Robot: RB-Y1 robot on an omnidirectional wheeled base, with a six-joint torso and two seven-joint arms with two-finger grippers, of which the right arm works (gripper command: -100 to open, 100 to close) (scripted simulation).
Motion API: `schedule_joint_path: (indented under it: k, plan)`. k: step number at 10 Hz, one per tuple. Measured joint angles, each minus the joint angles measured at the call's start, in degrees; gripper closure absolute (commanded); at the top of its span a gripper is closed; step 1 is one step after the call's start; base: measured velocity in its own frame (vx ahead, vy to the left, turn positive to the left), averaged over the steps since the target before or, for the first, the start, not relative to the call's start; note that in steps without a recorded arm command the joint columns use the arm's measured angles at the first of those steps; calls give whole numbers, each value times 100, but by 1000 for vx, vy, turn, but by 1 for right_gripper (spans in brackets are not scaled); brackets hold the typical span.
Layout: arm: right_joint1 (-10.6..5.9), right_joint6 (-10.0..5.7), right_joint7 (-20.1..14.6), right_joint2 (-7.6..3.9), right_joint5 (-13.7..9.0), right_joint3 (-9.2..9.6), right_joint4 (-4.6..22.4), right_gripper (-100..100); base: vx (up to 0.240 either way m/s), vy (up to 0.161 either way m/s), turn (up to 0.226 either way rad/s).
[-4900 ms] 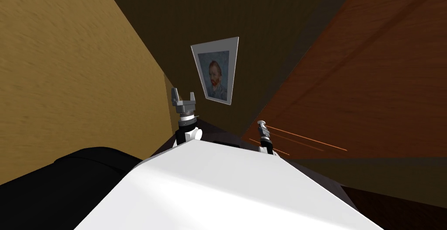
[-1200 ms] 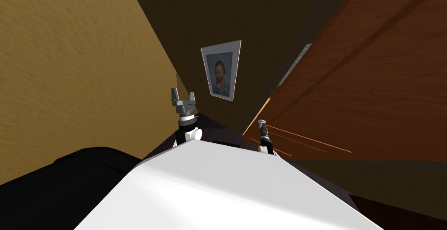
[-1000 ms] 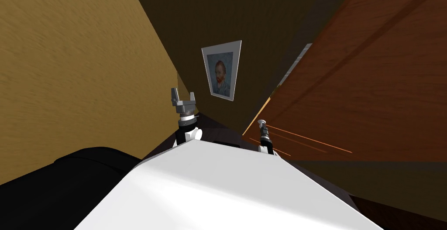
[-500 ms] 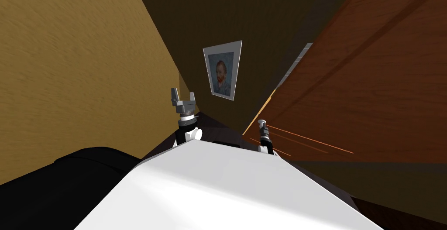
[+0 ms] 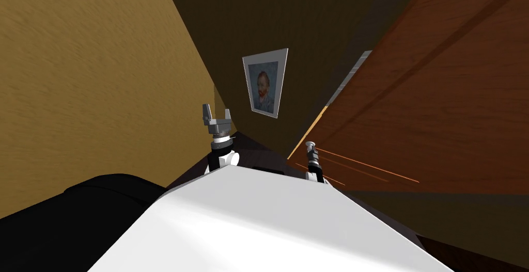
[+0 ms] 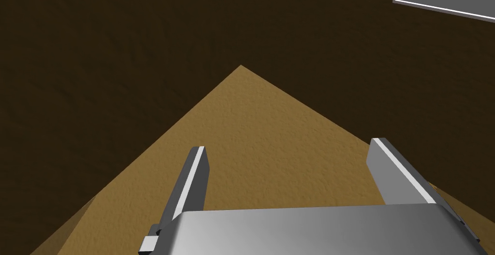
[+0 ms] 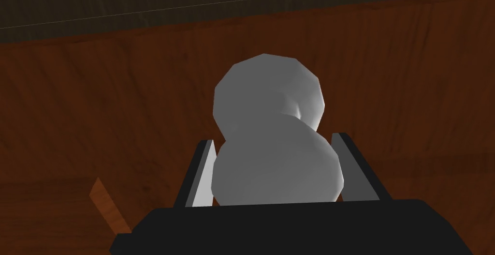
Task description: Pull the door open
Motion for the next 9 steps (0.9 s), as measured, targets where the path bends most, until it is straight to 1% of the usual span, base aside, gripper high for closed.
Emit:
schedule_joint_path:
  k: [1,2,3,4,5,6,9]
  plan:
    - [27,36,-150,-3,-49,35,-60,100,-24,-7,18]
    - [15,35,-256,1,-76,54,-44,100,-31,-2,47]
    - [48,64,-396,-12,-124,88,-106,100,-29,-6,16]
    - [20,60,-506,-22,-150,108,-67,100,-31,-8,33]
    - [34,67,-647,-29,-198,142,-91,100,-45,-13,58]
    - [19,55,-808,-45,-264,190,-66,100,-37,-10,20]
    - [-14,24,-1215,-62,-368,273,0,100,-28,-5,24]
